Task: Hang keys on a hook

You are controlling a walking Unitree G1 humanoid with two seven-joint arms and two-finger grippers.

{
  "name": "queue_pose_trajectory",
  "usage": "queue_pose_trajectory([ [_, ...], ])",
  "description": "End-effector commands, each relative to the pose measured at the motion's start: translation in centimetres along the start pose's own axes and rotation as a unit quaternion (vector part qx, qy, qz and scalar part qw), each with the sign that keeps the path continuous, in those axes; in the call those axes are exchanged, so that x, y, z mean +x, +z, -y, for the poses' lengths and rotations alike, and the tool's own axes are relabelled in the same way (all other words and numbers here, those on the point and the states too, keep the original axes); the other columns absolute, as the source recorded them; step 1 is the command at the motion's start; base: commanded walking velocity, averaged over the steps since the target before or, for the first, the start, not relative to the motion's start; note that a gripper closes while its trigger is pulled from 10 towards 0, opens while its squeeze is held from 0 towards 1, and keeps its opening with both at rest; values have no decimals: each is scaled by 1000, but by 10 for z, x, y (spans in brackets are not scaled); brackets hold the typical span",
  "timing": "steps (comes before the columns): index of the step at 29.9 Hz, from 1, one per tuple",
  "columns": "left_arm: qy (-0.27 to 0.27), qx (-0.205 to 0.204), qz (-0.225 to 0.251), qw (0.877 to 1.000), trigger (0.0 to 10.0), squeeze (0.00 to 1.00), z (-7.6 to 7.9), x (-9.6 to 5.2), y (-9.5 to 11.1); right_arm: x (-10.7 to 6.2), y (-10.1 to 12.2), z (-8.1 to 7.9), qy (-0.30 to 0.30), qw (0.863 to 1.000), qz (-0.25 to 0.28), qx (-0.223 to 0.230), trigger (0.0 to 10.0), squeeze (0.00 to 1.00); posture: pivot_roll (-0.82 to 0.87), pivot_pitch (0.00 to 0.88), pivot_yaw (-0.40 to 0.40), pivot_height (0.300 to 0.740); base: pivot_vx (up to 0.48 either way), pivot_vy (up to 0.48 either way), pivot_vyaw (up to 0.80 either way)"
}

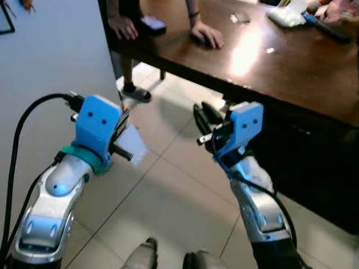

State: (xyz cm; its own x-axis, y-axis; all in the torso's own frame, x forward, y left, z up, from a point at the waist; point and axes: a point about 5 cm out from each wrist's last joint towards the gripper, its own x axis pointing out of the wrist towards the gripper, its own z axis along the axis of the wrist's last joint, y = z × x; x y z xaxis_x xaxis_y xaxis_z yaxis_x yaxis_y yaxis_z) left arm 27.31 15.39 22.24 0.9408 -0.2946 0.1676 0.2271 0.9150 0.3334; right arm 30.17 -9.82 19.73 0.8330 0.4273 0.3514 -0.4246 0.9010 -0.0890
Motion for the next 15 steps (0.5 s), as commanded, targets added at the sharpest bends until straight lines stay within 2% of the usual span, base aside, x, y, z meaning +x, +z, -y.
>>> queue_pose_trajectory([
  [1, 1, 0, -1, 1000, 10000, 0, 0, -1, 1, -1, -2, -1, 3, 1000, -4, 0, 10000, 0, 83, 107, 52, 740, 0, 0, 794],
  [15, 12, 1, 3, 1000, 10000, 0, -2, 0, 2, -1, -2, -1, 4, 1000, -4, 0, 10000, 0, 83, 111, 51, 740, 0, 0, 794],
])
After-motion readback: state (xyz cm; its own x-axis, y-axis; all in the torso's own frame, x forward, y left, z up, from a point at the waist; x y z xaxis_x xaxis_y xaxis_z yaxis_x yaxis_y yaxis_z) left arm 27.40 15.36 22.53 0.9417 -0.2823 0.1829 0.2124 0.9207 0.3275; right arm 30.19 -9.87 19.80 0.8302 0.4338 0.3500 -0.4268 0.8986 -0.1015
